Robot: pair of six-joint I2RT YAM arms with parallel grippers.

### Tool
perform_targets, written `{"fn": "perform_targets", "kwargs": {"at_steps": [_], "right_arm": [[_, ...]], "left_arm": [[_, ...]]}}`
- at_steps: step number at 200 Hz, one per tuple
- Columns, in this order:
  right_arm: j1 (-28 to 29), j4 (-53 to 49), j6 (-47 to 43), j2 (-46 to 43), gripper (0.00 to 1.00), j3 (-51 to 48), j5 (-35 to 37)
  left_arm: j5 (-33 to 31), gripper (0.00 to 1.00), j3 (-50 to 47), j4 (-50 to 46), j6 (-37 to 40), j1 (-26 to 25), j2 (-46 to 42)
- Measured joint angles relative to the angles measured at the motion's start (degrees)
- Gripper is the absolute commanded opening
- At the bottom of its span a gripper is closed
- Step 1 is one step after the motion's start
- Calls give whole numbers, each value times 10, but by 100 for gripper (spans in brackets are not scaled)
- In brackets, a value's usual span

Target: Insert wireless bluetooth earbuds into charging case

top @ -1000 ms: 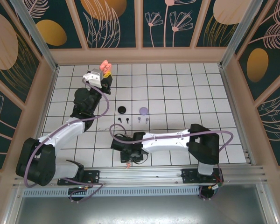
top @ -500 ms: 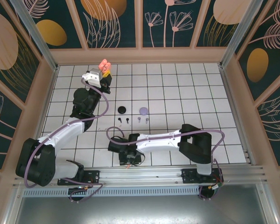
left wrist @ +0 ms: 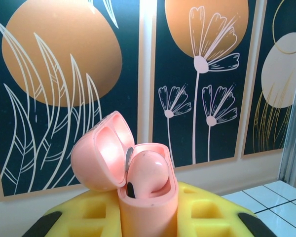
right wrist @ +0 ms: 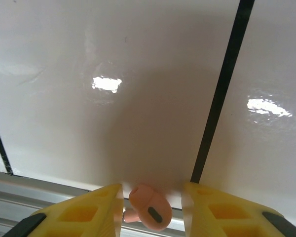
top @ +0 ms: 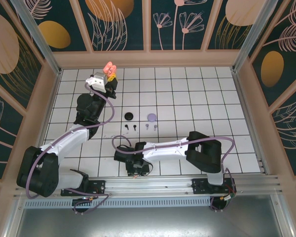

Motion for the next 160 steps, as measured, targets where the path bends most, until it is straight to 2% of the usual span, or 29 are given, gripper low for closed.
{"fn": "perform_targets", "kwargs": {"at_steps": [71,110,137,160], "right_arm": [[-2,-10,-16,2,23,0,1],[-8,-13,-24,-1,22,0,9],[-40,-19,-30,-33,22,-11,38],[-90,-31,-48,-89,22,-30,68]], "left_arm": [[1,0,-1,9,0,0,3],[9,0,-1,9,-2,0,4],[13,0,-1,9,-5,0,4],[21,0,-1,8,-8,0,4]]}}
